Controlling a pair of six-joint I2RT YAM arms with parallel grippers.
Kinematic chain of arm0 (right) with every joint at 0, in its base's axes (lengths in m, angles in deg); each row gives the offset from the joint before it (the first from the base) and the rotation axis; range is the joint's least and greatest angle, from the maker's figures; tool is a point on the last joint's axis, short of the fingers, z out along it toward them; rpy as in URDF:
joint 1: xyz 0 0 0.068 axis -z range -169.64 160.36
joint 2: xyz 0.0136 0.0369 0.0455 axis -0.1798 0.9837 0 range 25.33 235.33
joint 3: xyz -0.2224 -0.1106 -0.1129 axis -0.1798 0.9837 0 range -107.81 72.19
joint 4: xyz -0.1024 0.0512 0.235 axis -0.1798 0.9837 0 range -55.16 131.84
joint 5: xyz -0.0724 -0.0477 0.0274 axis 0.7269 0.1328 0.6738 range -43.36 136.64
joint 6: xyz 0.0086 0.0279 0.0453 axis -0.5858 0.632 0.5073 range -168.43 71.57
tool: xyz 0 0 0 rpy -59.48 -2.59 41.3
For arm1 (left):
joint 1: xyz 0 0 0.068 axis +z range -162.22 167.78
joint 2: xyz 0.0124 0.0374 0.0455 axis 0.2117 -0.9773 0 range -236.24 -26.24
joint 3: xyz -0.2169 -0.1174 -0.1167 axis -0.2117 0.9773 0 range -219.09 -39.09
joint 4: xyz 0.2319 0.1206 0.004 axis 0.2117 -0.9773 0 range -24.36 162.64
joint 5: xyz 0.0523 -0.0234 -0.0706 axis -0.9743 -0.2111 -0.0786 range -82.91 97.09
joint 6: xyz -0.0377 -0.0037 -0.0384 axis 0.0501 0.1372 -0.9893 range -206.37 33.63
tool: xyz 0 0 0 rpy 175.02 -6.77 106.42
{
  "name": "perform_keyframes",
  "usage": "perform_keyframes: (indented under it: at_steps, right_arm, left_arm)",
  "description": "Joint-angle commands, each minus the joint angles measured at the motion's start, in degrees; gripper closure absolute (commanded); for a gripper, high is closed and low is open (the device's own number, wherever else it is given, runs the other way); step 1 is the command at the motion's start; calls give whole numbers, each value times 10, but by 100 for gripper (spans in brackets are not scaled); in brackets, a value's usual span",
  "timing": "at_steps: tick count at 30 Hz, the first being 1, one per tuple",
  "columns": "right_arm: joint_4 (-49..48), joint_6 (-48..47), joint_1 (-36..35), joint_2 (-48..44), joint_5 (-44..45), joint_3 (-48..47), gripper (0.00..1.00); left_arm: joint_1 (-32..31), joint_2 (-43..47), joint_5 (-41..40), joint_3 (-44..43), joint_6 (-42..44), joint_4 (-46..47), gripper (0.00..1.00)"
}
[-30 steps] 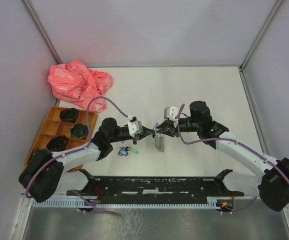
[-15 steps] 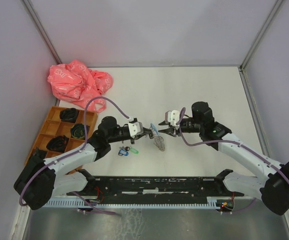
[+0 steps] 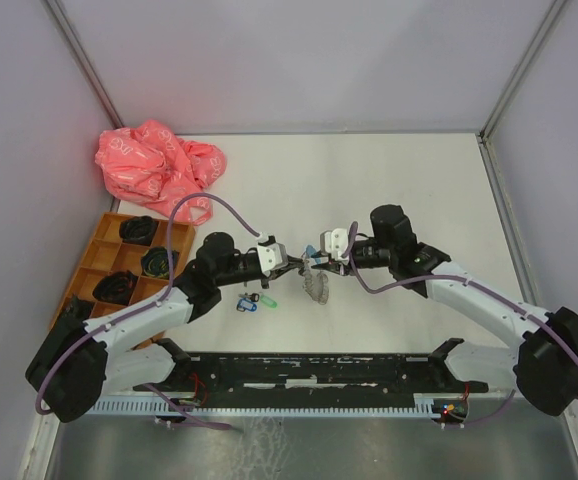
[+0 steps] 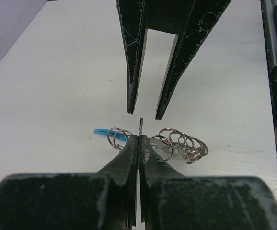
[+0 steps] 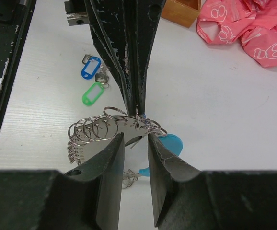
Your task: Put the keys on the keyring
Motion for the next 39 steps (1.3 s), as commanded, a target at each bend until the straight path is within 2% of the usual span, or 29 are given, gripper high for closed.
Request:
perform_keyframes:
  at_steps: [1, 34, 39]
  right_arm:
    - [-10, -19, -7, 7, -17, -22, 67]
    - [-41, 2, -17, 26, -8, -30, 77]
    - [-27, -2, -17, 26, 0, -33, 82]
  left_arm:
    - [-4, 13, -1, -28, 8, 18, 97]
    - [-9, 1, 14, -34, 1, 17, 97]
    - [-9, 2, 13, -36, 3, 11, 97]
